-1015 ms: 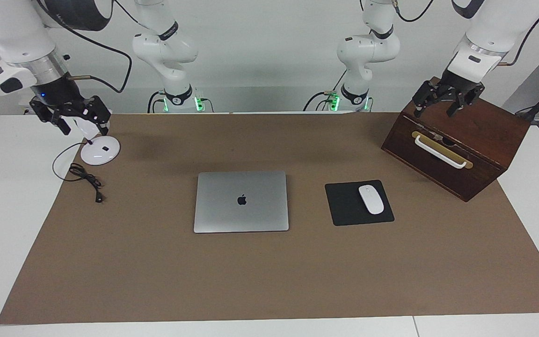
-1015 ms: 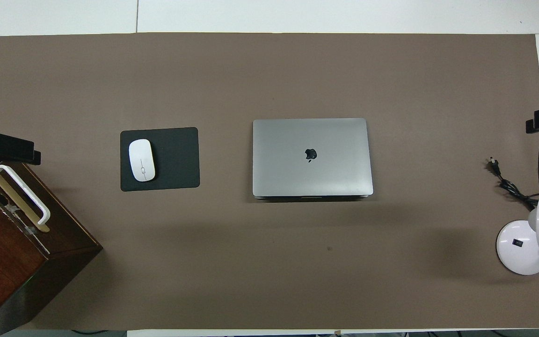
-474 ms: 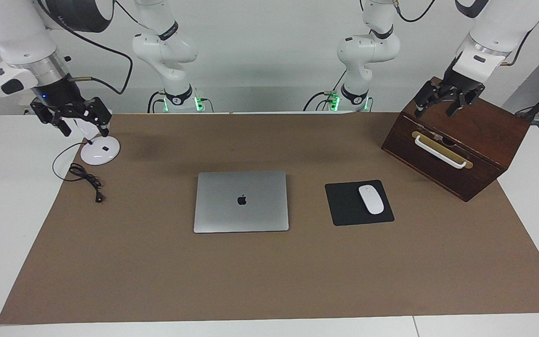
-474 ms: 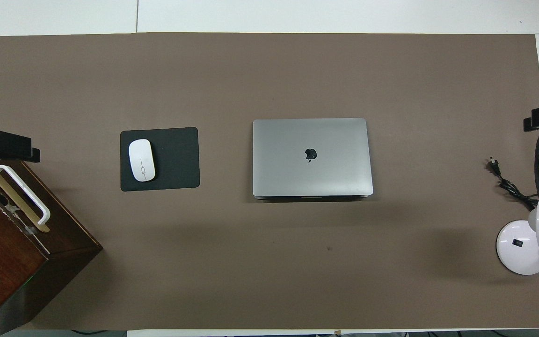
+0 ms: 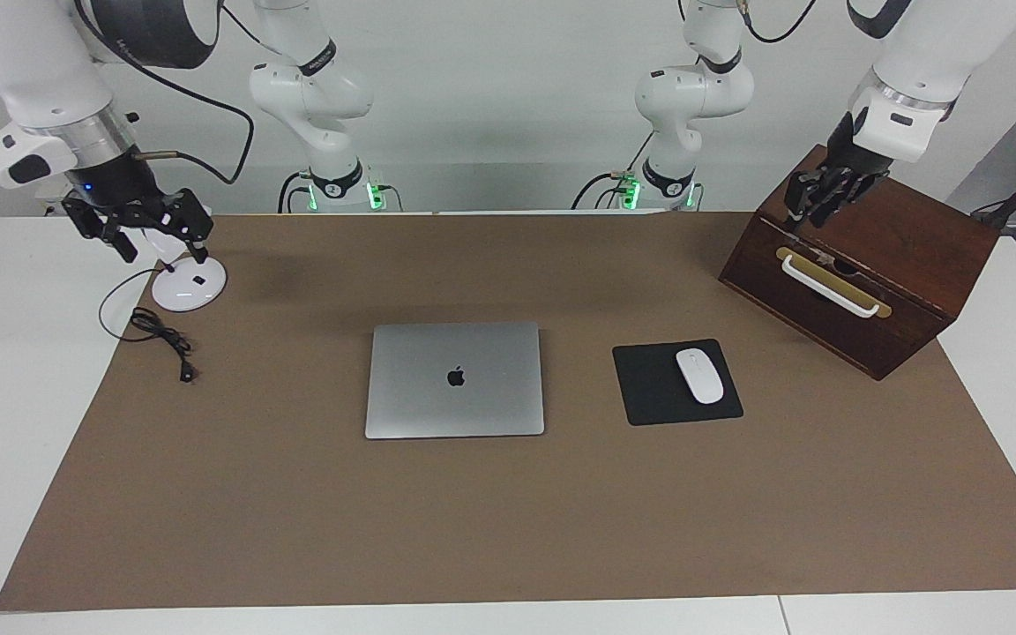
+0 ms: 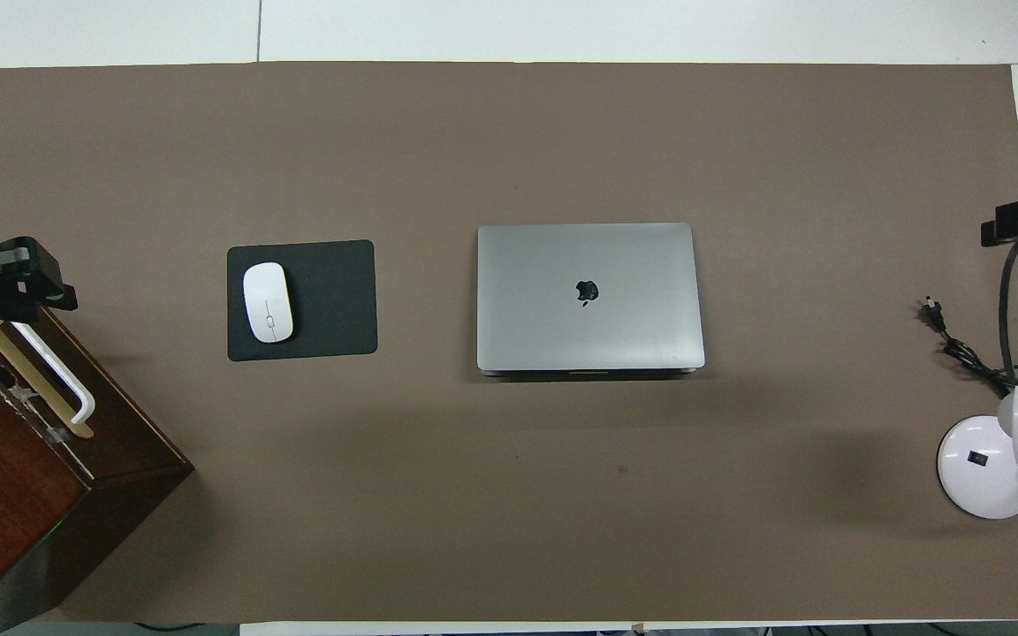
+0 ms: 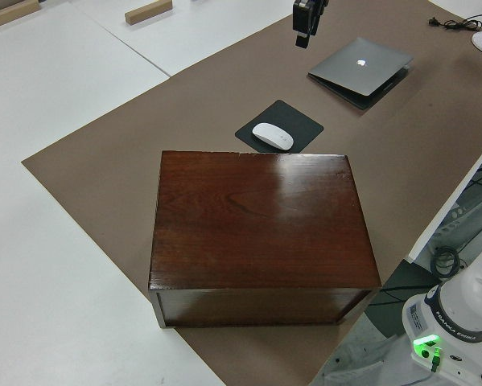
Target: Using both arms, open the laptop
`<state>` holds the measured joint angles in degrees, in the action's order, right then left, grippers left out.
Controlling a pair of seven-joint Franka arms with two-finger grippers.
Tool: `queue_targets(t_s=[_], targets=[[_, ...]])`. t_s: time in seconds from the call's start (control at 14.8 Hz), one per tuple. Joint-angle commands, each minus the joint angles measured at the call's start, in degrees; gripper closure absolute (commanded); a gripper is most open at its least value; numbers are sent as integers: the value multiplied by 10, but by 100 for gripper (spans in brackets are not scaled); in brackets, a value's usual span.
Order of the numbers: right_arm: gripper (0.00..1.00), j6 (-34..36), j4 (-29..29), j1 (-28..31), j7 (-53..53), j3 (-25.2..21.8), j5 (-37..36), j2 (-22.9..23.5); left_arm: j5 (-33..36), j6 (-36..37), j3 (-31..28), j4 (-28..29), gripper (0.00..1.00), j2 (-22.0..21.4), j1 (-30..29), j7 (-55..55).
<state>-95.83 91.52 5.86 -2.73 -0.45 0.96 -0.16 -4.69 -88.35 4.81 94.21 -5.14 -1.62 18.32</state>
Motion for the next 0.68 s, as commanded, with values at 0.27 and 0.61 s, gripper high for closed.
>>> queue_targets(t_s=[0.27,0.61], targets=[[81,-27,32,1,-9,1,8,-16,-29,-105,0,160,100,-86,28,108],[100,-107,112,0,5,4,26,-40,-62,-193,1,261,100,-124,58,208]])
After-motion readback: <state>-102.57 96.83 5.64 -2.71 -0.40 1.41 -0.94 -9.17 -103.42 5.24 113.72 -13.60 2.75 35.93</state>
